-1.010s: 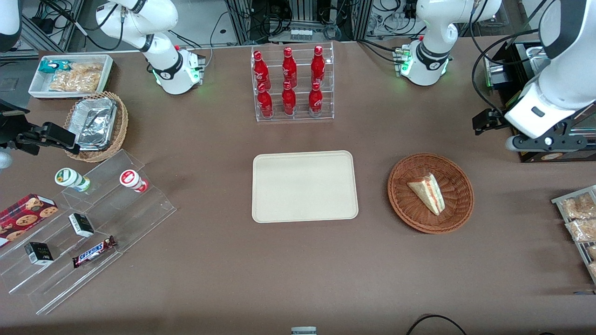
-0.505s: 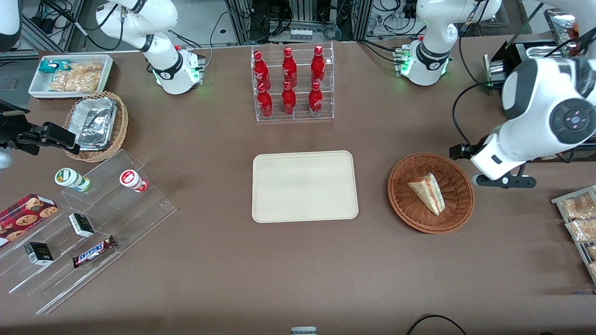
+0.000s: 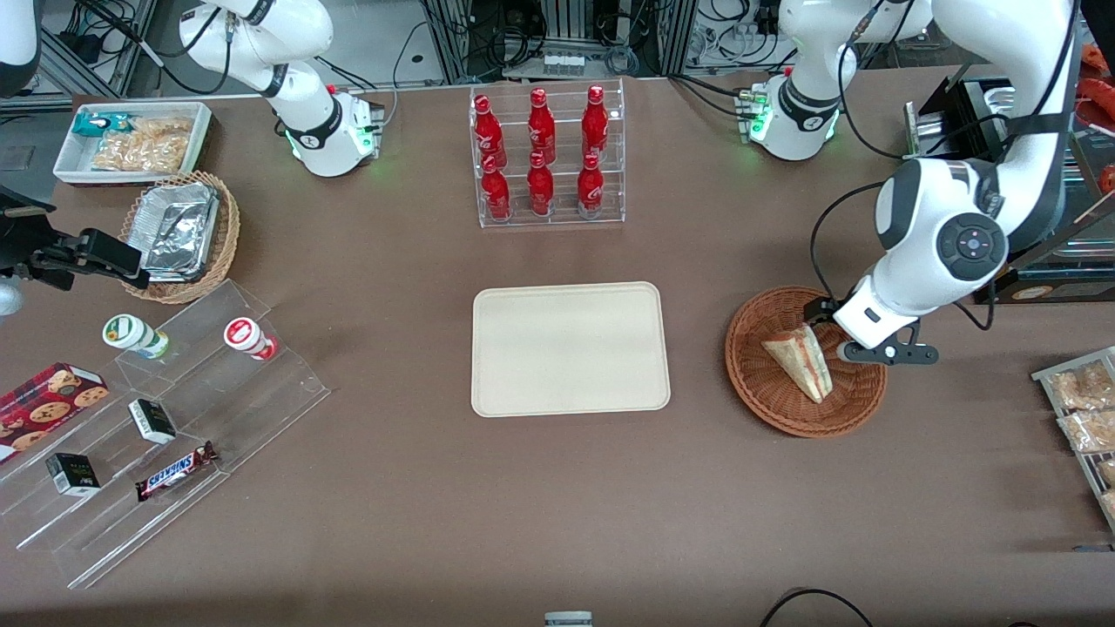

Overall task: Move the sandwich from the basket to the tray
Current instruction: 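Move the left gripper down over the sandwich in the wicker basket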

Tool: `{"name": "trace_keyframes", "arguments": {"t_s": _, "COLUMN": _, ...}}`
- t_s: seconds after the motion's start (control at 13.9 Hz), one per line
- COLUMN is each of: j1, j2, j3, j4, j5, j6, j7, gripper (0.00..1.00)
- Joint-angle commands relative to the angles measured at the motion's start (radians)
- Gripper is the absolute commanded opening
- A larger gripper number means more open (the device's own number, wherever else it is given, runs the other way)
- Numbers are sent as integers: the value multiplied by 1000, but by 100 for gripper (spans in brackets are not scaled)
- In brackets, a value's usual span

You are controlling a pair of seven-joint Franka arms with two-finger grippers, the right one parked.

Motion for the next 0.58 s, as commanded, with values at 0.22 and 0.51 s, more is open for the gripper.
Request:
{"name": "trace_keyframes", "arguments": {"t_s": 0.22, "j1": -82, "j2": 18, "j3": 3, "j4": -72, "j5": 18, "j6": 169, "j7": -741, "gripper": 100}}
{"name": "trace_keyframes", "arguments": {"t_s": 0.51, "j1": -80, "j2": 58, "j3": 3, "j4": -70, "j5": 20, "j6": 232, "j7": -825, "gripper": 100}}
